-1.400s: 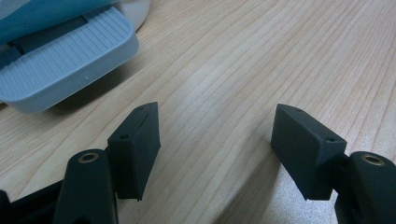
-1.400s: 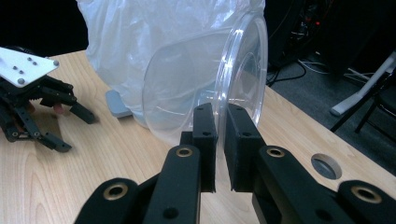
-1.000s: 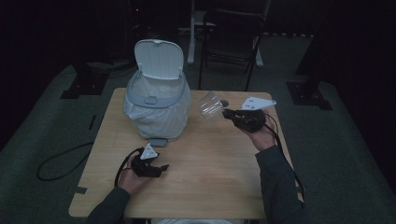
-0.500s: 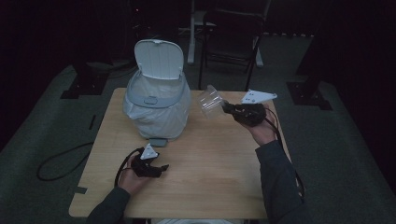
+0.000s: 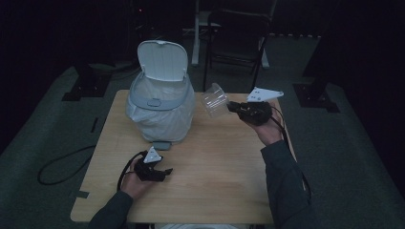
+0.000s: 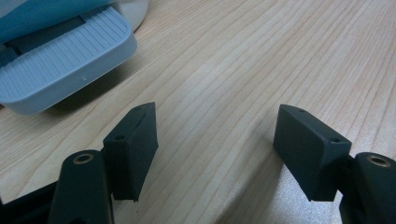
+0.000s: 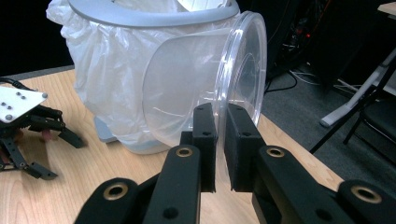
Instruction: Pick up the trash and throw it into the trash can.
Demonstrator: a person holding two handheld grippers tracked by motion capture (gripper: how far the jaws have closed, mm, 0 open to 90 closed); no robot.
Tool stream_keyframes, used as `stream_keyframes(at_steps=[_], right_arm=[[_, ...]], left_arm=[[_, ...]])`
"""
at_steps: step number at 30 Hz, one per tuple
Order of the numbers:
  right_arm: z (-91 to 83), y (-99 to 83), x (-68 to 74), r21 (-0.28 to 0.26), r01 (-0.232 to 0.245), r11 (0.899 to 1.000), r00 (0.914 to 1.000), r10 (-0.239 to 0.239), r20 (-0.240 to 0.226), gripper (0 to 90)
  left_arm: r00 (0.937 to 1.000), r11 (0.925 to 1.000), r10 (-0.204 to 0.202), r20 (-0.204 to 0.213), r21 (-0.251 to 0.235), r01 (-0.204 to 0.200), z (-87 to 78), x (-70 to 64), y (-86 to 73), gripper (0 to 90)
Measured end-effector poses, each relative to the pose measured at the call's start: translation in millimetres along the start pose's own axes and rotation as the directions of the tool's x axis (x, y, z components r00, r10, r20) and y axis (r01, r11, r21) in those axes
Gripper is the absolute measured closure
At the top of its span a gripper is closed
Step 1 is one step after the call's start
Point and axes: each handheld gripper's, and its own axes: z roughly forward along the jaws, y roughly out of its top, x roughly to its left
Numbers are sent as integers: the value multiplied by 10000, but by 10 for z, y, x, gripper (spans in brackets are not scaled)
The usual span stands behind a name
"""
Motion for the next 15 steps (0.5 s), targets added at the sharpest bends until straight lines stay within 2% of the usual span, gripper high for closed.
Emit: stream_keyframes(at_steps=[15], right_arm=[[42, 170, -22, -48, 189, 9998, 9998, -189, 49, 833]], left_arm=[[10000, 10000, -27, 3, -19, 27, 1, -1, 1, 312]])
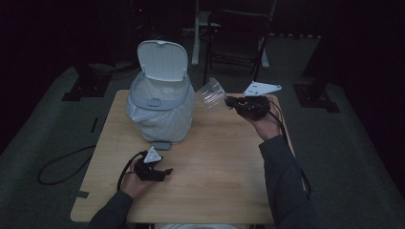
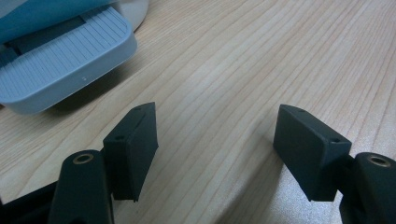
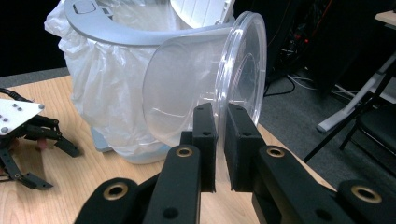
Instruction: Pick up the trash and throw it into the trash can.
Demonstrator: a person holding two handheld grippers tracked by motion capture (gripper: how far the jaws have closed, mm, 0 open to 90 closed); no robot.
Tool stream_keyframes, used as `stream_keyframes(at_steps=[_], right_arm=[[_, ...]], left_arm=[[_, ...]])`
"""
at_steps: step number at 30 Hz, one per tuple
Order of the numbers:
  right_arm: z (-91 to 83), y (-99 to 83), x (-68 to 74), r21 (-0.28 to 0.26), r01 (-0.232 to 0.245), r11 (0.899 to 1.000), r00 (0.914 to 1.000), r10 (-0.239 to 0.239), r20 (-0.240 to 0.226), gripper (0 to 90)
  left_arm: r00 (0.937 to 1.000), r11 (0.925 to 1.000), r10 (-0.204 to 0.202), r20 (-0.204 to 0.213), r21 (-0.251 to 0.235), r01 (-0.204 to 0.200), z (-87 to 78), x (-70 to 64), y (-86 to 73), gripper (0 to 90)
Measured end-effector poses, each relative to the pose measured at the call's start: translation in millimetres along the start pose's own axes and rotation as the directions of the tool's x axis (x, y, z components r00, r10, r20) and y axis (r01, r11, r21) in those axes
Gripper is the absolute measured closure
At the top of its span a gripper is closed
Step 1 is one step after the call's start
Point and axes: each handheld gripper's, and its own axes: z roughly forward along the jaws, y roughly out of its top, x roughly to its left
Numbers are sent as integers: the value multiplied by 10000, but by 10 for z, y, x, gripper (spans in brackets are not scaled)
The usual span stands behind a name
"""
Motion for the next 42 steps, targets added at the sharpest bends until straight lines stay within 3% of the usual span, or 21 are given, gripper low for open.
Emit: stream_keyframes(at_steps=[42], right_arm=[[119, 496, 8, -528, 316, 9981, 9994, -321, -85, 833]], left_arm=[[10000, 10000, 15, 16, 39, -15, -2, 3, 1, 312]])
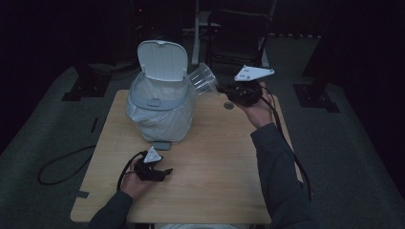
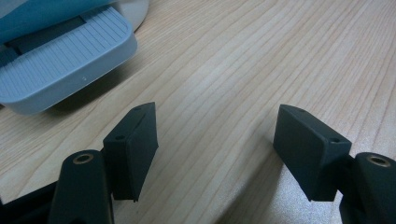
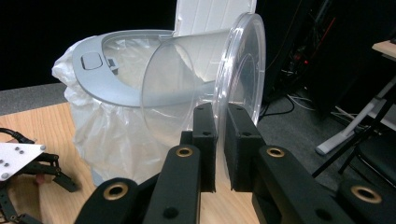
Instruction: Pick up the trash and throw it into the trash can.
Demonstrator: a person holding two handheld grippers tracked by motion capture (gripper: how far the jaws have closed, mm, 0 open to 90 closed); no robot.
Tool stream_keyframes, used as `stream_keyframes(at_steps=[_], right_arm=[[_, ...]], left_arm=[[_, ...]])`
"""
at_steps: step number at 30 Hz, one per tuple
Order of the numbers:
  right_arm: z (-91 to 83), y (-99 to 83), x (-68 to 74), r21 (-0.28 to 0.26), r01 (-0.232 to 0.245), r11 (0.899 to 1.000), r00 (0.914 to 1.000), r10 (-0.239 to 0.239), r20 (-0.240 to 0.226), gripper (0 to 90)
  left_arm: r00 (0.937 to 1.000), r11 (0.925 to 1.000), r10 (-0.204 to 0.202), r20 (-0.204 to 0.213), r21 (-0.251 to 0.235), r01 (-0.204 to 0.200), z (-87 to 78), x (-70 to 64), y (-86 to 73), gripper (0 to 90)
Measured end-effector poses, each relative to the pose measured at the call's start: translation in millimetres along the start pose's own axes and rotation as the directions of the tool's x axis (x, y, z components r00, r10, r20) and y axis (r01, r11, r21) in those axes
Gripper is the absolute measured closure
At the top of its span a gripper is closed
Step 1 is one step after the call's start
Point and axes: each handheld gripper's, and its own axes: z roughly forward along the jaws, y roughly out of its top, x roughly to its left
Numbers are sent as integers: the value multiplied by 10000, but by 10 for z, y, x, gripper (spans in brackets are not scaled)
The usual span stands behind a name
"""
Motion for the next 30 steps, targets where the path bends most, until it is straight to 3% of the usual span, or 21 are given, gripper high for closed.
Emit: stream_keyframes(at_steps=[30], right_arm=[[81, 406, -7, -426, 252, 9988, 9997, -254, -28, 834]], left_arm=[[10000, 10000, -57, 42, 6, 57, -1, 4, 0, 312]])
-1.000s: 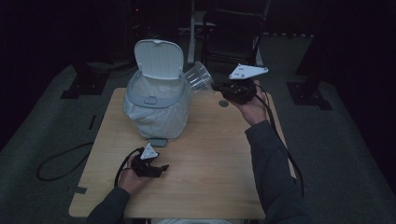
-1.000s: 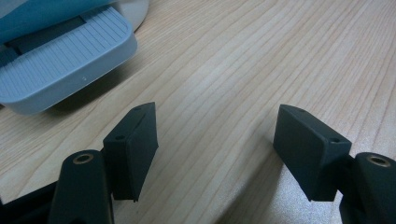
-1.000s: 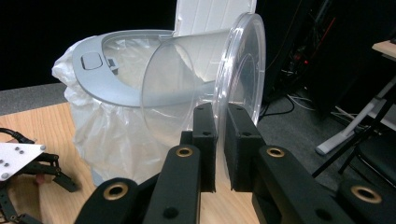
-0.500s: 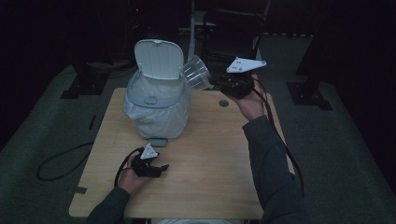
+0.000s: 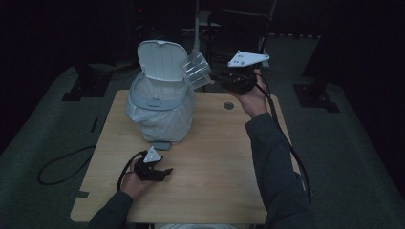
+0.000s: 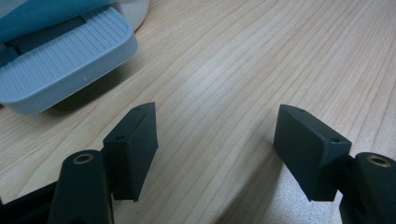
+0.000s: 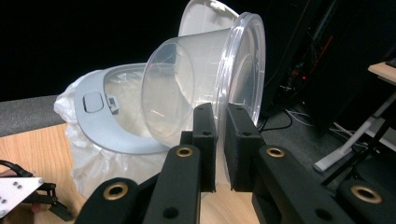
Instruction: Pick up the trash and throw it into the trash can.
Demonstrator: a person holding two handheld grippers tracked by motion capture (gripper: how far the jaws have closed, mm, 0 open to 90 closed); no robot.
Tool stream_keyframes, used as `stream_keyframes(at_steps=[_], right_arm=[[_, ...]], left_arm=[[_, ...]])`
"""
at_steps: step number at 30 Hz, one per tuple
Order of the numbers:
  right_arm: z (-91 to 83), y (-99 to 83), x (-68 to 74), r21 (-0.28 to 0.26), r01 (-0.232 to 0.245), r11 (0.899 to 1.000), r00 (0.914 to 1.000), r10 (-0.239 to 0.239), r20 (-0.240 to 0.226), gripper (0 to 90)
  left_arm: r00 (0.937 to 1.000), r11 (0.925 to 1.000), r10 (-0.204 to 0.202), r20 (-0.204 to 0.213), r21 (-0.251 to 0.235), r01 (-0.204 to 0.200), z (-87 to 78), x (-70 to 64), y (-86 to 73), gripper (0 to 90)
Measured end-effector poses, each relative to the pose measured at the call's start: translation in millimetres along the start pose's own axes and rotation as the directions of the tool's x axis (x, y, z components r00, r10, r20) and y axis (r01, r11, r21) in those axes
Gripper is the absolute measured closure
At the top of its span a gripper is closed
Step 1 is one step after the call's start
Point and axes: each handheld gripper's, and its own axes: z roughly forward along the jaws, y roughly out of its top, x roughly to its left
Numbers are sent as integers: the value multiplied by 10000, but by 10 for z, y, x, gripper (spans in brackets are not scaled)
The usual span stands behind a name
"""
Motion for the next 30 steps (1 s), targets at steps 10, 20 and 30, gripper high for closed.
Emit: stream_keyframes(at_steps=[10, 20, 30], right_arm=[[88, 115, 60, -61, 119, 9999, 9998, -121, -176, 834], [214, 215, 119, -70, 182, 9998, 9991, -185, -381, 834], [382, 334, 188, -35, 204, 9998, 9980, -205, -595, 834]], left_arm=[[10000, 10000, -19, 6, -14, 19, 1, -1, 0, 312], [10000, 10000, -6, 15, -2, 6, 0, -1, 0, 311], [10000, 10000, 2, 2, 5, -2, 1, -4, 1, 308]])
